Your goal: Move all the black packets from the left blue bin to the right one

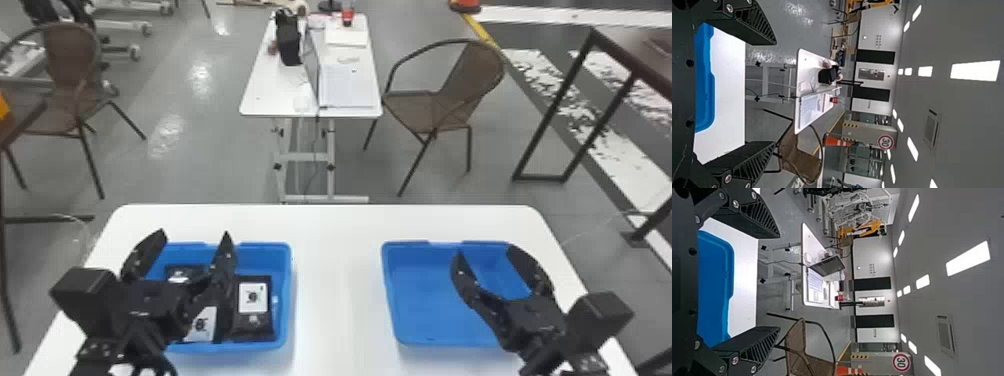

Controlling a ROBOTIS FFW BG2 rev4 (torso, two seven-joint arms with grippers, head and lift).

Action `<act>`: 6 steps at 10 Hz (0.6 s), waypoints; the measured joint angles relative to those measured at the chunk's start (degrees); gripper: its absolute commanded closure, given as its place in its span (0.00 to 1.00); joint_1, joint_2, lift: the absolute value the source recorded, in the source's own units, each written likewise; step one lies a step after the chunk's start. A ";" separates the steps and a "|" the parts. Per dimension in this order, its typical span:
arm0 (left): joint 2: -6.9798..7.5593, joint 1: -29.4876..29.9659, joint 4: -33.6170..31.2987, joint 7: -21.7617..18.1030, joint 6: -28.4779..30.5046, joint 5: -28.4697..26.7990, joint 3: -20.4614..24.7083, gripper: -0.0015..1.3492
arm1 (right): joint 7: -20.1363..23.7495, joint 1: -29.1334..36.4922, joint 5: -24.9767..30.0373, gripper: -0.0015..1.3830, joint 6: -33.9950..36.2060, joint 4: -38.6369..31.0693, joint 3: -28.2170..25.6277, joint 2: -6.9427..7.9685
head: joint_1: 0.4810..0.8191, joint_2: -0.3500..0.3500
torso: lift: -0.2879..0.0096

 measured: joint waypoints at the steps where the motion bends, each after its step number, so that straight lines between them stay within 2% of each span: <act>1: 0.00 -0.02 0.00 0.00 0.19 -0.09 -0.02 0.09 | -0.16 0.07 -0.23 0.15 -0.32 -0.01 0.00 0.00 | 0.63 0.42 | 0.97; 6: 0.00 -0.18 0.00 0.00 0.45 -0.22 -0.09 0.09 | -0.87 0.41 -0.85 0.15 -0.67 0.08 0.00 0.00 | 0.63 0.42 | 0.97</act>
